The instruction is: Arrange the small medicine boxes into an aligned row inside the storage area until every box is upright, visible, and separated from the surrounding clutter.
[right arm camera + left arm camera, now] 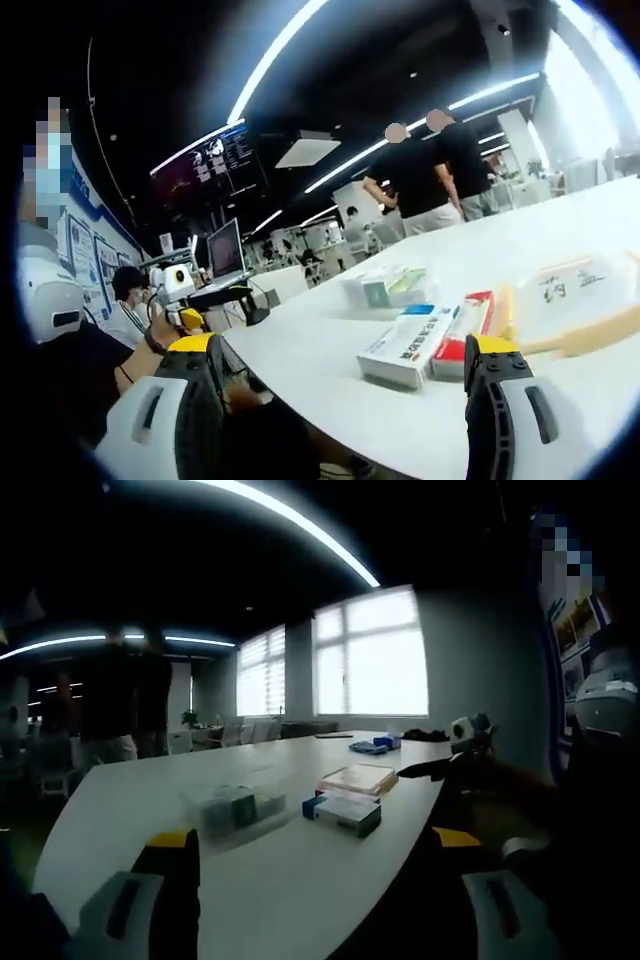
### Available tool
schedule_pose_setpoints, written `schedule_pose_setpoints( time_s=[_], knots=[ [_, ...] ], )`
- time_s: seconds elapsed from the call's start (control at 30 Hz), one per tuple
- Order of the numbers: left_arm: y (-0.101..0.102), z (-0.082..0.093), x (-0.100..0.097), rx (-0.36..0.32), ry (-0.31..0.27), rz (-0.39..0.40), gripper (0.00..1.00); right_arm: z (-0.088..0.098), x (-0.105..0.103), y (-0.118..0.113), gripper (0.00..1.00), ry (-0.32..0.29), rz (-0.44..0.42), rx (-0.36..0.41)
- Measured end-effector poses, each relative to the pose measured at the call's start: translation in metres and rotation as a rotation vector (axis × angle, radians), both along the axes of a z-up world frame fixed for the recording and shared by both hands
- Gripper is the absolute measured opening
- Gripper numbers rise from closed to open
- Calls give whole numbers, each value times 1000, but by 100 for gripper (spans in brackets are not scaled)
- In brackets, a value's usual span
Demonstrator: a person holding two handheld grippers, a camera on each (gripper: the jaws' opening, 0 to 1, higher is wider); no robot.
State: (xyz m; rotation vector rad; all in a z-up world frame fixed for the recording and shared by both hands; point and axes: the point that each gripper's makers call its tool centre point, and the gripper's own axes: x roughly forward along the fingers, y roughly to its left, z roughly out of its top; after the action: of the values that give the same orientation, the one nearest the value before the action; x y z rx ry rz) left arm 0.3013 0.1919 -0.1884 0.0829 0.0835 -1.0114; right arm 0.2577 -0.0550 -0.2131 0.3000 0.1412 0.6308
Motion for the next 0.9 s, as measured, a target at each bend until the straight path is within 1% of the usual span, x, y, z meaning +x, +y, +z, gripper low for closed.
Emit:
schedule_pose_setpoints(
  time_s=[0.1, 0.23, 0.57, 0.6, 0.63, 0.7, 0.73, 0.83, 0.9],
  knots=[
    [0, -1, 0, -1, 3, -1, 93, -4, 1, 7, 99, 14, 16, 11],
    [-2, -2, -1, 0, 5, -6, 93, -14, 2, 16, 99, 40, 27, -10],
    [-4, -3, -3, 0, 6, -15, 93, -31, 13, 28, 98, 96, 12, -36],
    [-6, -5, -4, 4, 7, -24, 93, -36, 18, 28, 98, 112, -16, -25],
    [-7, -5, -5, 5, 7, -26, 93, -39, 22, 28, 98, 115, -34, -21],
    [-8, -6, -4, 7, 9, -27, 93, -47, 28, 30, 98, 137, -50, -12],
    [-9, -7, -4, 7, 11, -27, 93, -51, 32, 31, 97, 151, -71, -7],
    [-9, -8, -4, 3, 16, -28, 93, -57, 39, 35, 97, 156, -101, -11],
    [-9, -9, -3, 5, 20, -26, 93, -65, 45, 37, 93, 173, -134, -26]
  ],
)
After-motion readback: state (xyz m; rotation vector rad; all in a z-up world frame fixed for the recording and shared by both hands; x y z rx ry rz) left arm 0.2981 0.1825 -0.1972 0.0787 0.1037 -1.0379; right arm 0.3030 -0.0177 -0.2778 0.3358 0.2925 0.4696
